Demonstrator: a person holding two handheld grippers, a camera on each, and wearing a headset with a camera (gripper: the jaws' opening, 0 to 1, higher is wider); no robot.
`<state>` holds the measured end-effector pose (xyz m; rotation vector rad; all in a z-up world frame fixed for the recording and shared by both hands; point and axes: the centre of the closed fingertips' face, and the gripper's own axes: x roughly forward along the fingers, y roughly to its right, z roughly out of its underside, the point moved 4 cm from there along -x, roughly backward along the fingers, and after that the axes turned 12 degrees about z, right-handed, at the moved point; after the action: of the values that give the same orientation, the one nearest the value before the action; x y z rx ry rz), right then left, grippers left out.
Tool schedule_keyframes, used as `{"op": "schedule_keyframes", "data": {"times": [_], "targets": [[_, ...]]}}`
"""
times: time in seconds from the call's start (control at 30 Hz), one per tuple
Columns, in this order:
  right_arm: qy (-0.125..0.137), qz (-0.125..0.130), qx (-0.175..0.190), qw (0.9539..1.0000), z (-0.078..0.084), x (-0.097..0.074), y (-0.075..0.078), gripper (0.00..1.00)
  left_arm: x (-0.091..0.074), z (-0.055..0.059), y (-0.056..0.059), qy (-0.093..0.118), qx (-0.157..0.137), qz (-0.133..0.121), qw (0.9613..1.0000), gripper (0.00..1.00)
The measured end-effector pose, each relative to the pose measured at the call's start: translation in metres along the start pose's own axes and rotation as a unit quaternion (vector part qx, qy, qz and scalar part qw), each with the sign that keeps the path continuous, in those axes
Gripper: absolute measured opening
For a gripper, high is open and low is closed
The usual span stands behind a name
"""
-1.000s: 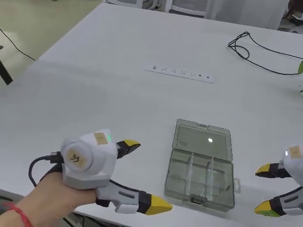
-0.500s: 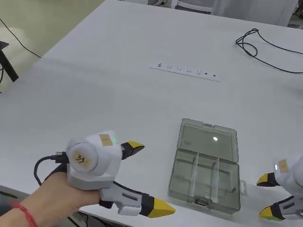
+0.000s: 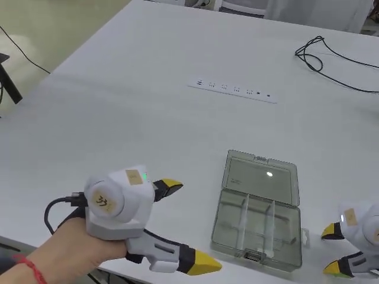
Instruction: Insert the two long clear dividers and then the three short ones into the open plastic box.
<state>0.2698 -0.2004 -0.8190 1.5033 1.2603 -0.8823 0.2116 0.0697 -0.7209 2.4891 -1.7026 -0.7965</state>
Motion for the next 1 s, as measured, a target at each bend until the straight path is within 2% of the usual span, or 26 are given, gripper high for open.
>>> {"op": "schedule_keyframes", "data": {"times": [0.07,0.43,0.6,0.83,1.0], "targets": [[0.000,0.000,-0.001,1.0000,0.000,-0.001,-0.001,0.33,0.000,0.000,0.000,-0.001,0.000,0.001,1.0000,1.00],[0.000,0.011,-0.001,0.9999,-0.001,-0.004,-0.001,0.33,-0.001,-0.001,0.001,0.001,0.002,0.000,1.0000,1.00],[0.008,0.022,0.007,0.9997,-0.004,-0.013,-0.001,0.33,-0.002,-0.004,0.001,0.005,0.001,0.000,1.0000,1.00],[0.033,0.062,0.024,0.9972,-0.015,-0.041,0.005,0.33,0.000,-0.013,0.002,0.014,-0.002,0.004,0.9999,1.00],[0.048,0.094,0.020,0.9942,-0.029,-0.067,0.005,0.33,0.006,-0.028,0.007,0.032,-0.007,0.015,0.9994,1.00]]}}
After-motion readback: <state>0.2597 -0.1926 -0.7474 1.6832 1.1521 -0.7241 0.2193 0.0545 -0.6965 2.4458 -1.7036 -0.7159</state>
